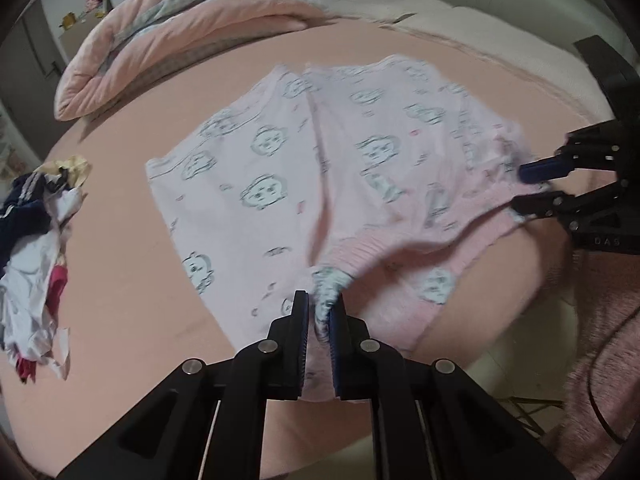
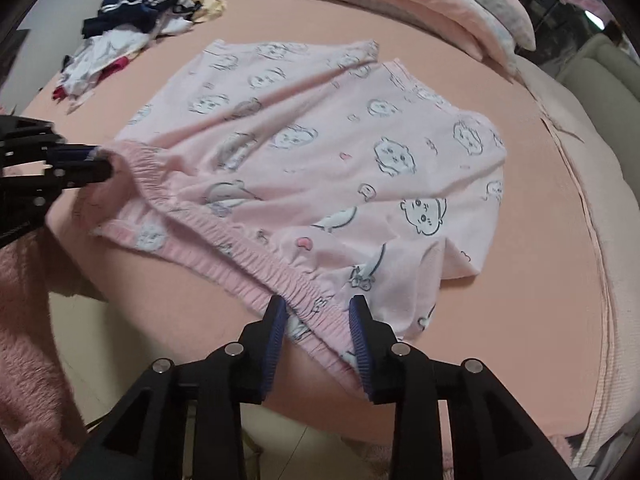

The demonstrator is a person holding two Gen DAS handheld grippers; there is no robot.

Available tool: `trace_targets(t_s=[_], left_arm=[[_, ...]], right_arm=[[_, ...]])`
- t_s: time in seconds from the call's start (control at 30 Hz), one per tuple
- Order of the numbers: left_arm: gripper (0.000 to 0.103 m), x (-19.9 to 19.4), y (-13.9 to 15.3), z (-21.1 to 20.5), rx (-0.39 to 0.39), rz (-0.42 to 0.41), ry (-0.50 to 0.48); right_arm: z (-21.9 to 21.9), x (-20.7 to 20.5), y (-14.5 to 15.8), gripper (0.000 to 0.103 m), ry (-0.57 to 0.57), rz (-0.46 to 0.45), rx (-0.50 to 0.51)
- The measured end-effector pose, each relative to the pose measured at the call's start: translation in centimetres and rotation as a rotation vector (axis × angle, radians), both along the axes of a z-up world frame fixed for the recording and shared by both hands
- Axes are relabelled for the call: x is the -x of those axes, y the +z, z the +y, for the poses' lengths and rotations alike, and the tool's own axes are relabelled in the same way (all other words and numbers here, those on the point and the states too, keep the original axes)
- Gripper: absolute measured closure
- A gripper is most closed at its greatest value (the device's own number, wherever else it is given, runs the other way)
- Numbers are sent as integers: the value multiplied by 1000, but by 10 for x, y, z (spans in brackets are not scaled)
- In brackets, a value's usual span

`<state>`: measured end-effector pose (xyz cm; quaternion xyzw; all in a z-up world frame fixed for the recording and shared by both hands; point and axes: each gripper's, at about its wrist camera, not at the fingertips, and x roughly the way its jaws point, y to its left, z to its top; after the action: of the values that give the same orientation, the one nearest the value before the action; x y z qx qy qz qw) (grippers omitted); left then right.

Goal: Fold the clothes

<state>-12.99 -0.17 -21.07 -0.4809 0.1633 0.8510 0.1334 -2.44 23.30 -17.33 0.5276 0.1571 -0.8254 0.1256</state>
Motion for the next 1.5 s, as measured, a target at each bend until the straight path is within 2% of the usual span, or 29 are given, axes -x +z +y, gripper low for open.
trace_targets(t_s=[0.07, 0.1, 0.13, 0.2, 0.33, 0.4, 0.47, 0.53, 0.63, 0.7, 0.73, 0.8, 0.87, 0.93, 1.0, 1.03, 1.13, 1.2, 1.23, 1.3, 1.33, 1.37, 1.4, 1.5], left_arm=[[95, 1, -7, 1, 1, -29, 14], [95, 2, -10, 1, 2, -43, 21], [95, 2, -12, 1, 2, -47, 27], [95, 3, -6, -2, -2, -17, 36], [95, 6, 6, -6, -9, 50, 55], [95, 10, 28, -6, -8, 144, 71], [95, 12, 41, -3, 5, 198, 65], [95, 11, 40, 1, 16, 177, 31], [95, 3, 29, -3, -27, 88, 10], [95, -2, 21, -7, -56, 29, -4], [95, -5, 18, -8, -71, -1, -11], [94, -11, 10, -12, -100, -60, -25], [93, -16, 3, -15, -129, -119, -39], [92, -21, -1, -20, -171, -165, -50], [87, -23, 16, -32, -279, -151, -44], [81, -24, 25, -38, -333, -143, -40], [59, -23, 46, -56, -476, -114, -28], [56, -19, 54, -63, -531, -94, -10], [56, -16, 53, -63, -517, -85, 17], [57, -5, 42, -65, -444, -102, 108], [62, 0, 33, -66, -421, -126, 146], [78, 4, 22, -66, -418, -152, 171], [84, 7, 14, -64, -409, -173, 185], [84, 2, -2, -50, -344, -213, 165]], right_arm=[[2, 5, -7, 78, -43, 27, -23], [3, 6, -8, 88, -62, 41, -30], [2, 5, -6, 94, -75, 53, -27], [3, 3, 2, 98, -91, 89, -18], [9, 7, 19, 101, -108, 185, -32], [10, 8, 37, 101, -121, 277, -39], [11, 9, 54, 101, -134, 370, -45], [10, 10, 66, 101, -137, 436, -59], [-2, 12, 33, 101, -71, 310, -122], [2, 11, -5, 100, -60, 107, -97], [4, 7, -14, 100, -58, 64, -97], [2, -3, -10, 96, -39, 81, -104], [3, -1, -6, 95, -32, 19, -90], [9, 0, 1, 95, -35, -26, -24], [18, 0, 12, 95, -38, -99, 106], [24, -1, 18, 93, -51, -105, 151], [47, -3, 41, 88, -133, -69, 283], [66, 0, 50, 86, -235, -40, 408], [72, 4, 47, 86, -278, -40, 430], [76, 16, 33, 86, -337, -66, 387], [77, 22, 26, 86, -359, -79, 367], [75, 25, 19, 86, -368, -92, 352], [74, 29, 11, 86, -378, -105, 336], [69, 26, -1, 86, -384, -131, 300]])
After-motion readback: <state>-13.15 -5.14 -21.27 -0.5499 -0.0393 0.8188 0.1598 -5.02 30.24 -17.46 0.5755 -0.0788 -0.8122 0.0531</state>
